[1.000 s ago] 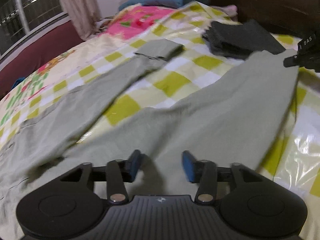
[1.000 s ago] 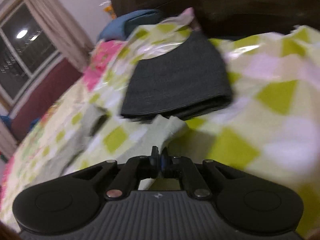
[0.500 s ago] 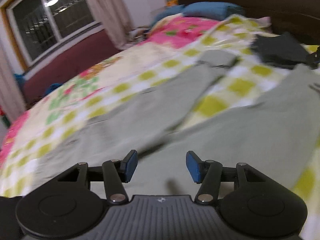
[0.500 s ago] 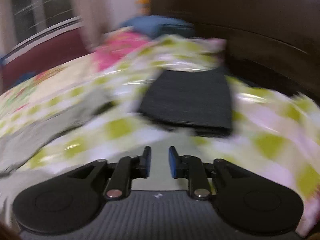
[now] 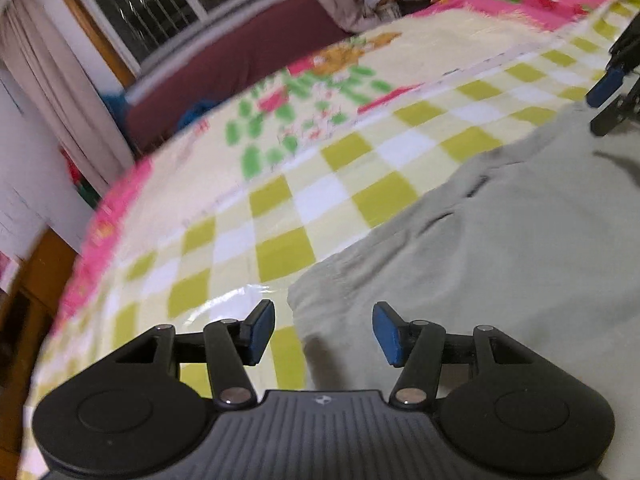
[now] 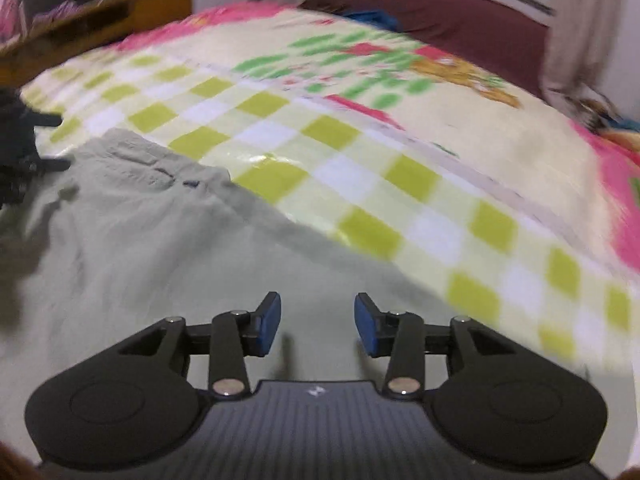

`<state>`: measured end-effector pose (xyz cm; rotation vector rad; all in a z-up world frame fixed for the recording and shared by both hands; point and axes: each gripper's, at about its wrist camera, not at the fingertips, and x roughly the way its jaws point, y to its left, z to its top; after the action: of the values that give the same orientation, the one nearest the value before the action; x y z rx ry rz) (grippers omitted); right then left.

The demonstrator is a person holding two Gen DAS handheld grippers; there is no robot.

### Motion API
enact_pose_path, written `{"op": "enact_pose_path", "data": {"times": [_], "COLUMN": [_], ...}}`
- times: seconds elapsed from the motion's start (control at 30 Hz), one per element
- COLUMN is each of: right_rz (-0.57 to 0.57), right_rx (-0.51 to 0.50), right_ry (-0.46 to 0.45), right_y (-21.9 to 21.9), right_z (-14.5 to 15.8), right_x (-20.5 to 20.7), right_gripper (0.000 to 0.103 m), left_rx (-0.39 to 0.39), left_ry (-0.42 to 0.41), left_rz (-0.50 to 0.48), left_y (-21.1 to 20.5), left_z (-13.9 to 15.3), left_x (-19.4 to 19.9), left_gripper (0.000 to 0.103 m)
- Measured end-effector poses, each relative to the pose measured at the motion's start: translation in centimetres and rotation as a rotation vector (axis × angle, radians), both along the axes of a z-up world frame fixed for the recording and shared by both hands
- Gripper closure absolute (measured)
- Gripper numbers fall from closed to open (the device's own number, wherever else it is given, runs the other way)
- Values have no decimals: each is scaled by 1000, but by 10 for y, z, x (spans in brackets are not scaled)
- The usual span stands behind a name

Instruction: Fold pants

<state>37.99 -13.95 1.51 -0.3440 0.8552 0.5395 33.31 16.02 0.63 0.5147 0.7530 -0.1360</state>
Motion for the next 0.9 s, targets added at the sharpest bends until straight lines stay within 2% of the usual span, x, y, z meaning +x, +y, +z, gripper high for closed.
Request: {"op": "enact_pose_path", "data": {"times": [0.07,0.13,0.17,0.2,0.23,0.3,0.33,0.37,0.43,0.47,0.5,0.53,0.6,0.67,0.77,0.9], "right_rz": [40,89,106,121,127,112,96,86,90,101,101,89,64,66,52,37], "right_rx": [-20,-73,-107,-130,-137,-125,-101,-84,-70,-78,-80,-77,-83,-86,-49,31], "right_ry": [38,70,71,75,80,87,105,118,116,116,130,147,156,125,55,-59], "right_y": [9,20,27,30,31,27,24,24,24,24,25,25,27,27,23,6], "right_z": [-9,-20,-26,-32,-37,-45,-46,-46,-43,-43,-41,-37,-30,-20,1,51], "right_x": [24,31,33,38,42,52,55,55,48,42,39,38,35,27,10,-42], "right_gripper": [58,50,50,46,38,28,28,29,50,57,76,102,101,101,101,101], "left_rx": [-57,-75,-76,-81,-95,-114,-120,-129,-140,-141,-129,-117,-97,-70,-35,-81], "left_ry": [64,109,125,134,141,135,130,137,166,179,186,196,209,185,116,-1], "left_rz": [-14,-31,-34,-31,-30,-13,2,12,19,-2,-17,-28,-20,-15,-41,-47], "left_y": [10,12,11,11,12,13,15,16,14,10,6,3,-2,-7,-13,-4], "left_z": [-6,-15,-20,-23,-25,-30,-31,-33,-33,-32,-31,-30,-27,-20,-2,45], "left_x": [22,38,45,51,54,63,67,70,74,70,71,71,72,67,46,-1], "left_gripper": [34,33,31,27,24,8,5,5,18,35,50,56,68,72,73,73]}}
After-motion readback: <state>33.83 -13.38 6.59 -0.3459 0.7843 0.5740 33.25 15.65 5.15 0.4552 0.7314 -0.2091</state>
